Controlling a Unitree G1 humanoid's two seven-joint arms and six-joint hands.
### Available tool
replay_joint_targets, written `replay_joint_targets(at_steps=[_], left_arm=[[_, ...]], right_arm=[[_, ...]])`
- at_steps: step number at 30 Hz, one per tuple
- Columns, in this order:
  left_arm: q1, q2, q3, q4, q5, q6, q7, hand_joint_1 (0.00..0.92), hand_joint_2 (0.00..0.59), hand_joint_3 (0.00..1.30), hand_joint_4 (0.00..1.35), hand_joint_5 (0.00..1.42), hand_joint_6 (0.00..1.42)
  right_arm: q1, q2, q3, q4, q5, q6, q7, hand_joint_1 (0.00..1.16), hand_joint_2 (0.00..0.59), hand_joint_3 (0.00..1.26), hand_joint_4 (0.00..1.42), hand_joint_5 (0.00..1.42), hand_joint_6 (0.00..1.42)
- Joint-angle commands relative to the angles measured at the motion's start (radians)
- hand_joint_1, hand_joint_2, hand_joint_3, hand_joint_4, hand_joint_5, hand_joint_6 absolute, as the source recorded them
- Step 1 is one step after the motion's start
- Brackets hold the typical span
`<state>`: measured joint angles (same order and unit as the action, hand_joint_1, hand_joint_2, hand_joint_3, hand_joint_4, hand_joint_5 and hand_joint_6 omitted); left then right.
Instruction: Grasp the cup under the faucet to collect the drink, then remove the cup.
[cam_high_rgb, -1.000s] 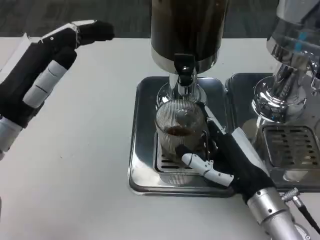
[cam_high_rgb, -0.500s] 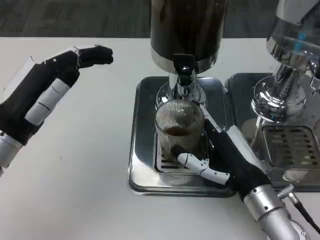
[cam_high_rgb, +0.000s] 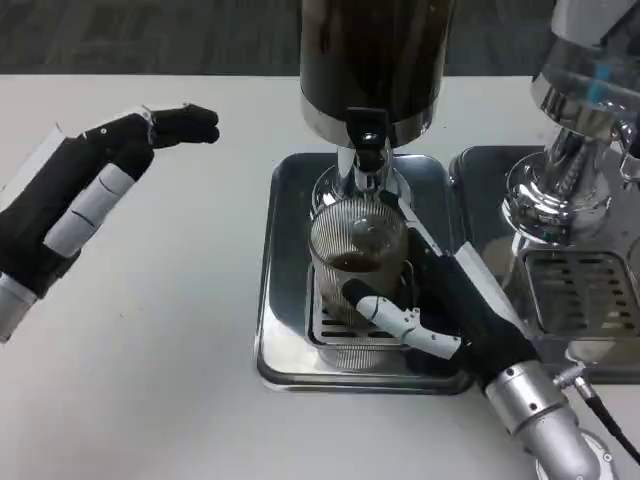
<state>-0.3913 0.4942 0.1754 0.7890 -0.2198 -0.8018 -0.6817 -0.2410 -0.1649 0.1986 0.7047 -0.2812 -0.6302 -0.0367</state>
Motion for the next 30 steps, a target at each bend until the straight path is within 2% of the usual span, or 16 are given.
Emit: replay_joint_targets(at_steps=[1, 9, 30], left_arm=[[0.015, 0.021, 0.003, 0.009, 0.011, 0.012, -0.006, 0.0, 0.154, 0.37, 0.33, 0.24, 0.15], [0.027, 0.036, 0.005, 0.01, 0.015, 0.013, -0.001, 0.0, 0.166, 0.38, 0.34, 0.24, 0.17], [0.05, 0.052, 0.006, -0.008, 0.026, 0.023, 0.006, 0.0, 0.195, 0.39, 0.36, 0.25, 0.17]], right_arm=[[-0.034, 0.012, -0.003, 0.037, 0.021, -0.044, 0.02, 0.41, 0.212, 0.0, 0.0, 0.0, 0.04], [-0.069, 0.025, 0.003, 0.086, 0.019, -0.073, 0.035, 0.42, 0.205, 0.0, 0.0, 0.02, 0.09], [-0.068, 0.016, 0.02, 0.088, -0.057, -0.04, -0.027, 0.48, 0.211, 0.0, 0.0, 0.06, 0.12]])
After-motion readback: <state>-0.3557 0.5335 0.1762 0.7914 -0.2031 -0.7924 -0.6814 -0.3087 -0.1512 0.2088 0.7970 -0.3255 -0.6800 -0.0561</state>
